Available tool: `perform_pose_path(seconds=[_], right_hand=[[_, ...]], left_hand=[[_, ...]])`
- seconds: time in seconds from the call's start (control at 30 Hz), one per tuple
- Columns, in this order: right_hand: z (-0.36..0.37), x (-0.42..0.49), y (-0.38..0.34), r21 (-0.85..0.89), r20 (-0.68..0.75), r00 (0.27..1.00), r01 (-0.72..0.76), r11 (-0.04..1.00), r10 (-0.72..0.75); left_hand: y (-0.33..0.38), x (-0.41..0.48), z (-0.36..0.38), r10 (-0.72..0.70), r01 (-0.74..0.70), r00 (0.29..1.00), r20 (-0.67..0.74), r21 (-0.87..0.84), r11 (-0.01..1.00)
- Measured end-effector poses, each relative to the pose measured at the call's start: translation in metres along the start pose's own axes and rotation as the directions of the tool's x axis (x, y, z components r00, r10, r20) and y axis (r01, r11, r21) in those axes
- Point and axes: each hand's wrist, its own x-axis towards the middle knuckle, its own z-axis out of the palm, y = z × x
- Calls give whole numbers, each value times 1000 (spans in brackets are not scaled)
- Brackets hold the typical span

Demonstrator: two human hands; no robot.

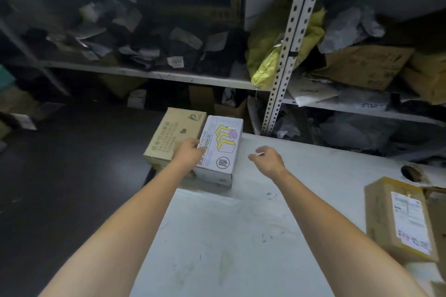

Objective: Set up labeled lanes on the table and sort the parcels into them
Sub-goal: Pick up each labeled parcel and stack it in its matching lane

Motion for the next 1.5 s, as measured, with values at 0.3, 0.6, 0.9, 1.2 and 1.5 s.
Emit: perform_pose_path(seconds=[0.3,0.6,0.9,1.2,1.5], right_hand=[[25,8,-22,-26,4,1000,-1,1000,1],[49,27,-28,-23,19,1000,-21,1000,21],[69,44,-29,23,23,999,-49,999,48],[66,58,-19,109,-22,998,-55,993,57],[48,75,4,193,-1,998,-68,979,70]], left_hand=[[-13,16,-16,6,-6,999,34,-14,1000],[-18,34,-11,14,-15,997,71,9,1000],[-10,44,4,72,-86,994,85,175,981],[1,58,12,31,-60,989,142,208,976],[-5,65,52,-102,118,960,260,-50,992]])
